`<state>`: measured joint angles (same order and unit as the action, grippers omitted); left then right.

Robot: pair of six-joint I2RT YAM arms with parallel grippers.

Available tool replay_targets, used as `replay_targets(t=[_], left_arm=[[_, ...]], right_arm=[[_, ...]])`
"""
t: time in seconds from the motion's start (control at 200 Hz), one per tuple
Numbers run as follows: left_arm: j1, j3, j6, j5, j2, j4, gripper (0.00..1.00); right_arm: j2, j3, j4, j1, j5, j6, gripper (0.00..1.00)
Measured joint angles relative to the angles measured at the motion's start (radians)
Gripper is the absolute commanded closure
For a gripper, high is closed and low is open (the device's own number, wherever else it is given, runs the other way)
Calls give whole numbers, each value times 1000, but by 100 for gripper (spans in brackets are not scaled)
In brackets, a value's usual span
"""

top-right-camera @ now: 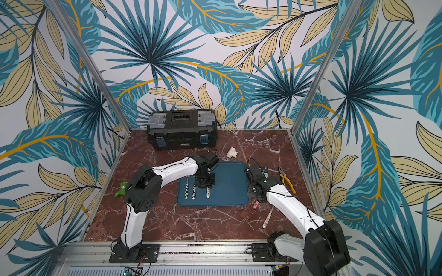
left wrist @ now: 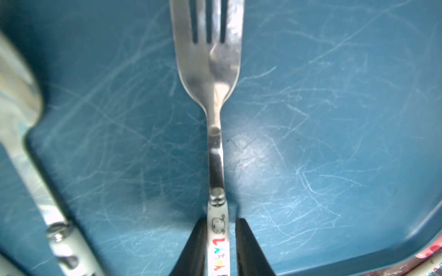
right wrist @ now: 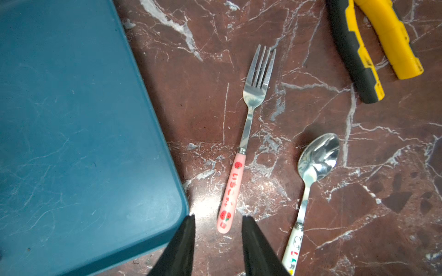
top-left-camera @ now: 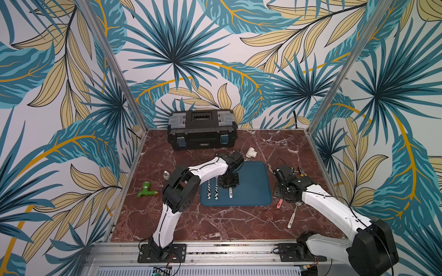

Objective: Set the spoon and fork side by side
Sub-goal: Place the fork on the tray.

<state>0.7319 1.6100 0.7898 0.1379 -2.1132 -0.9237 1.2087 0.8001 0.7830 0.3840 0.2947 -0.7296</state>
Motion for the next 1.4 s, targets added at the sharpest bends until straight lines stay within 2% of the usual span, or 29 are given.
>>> replay_targets(t=[0.321,0.877,1.403], left_arm=[[0,2,-25,-52,5,-55,69],[15,2,-48,10,6,-14,68],[18,3,-50,-26,6,-46,69]], right_arm=[[-3,-4,0,0,0,-1,59],[-5,-4,0,0,0,-8,58],[-5,-4,0,-1,0,-8,58]])
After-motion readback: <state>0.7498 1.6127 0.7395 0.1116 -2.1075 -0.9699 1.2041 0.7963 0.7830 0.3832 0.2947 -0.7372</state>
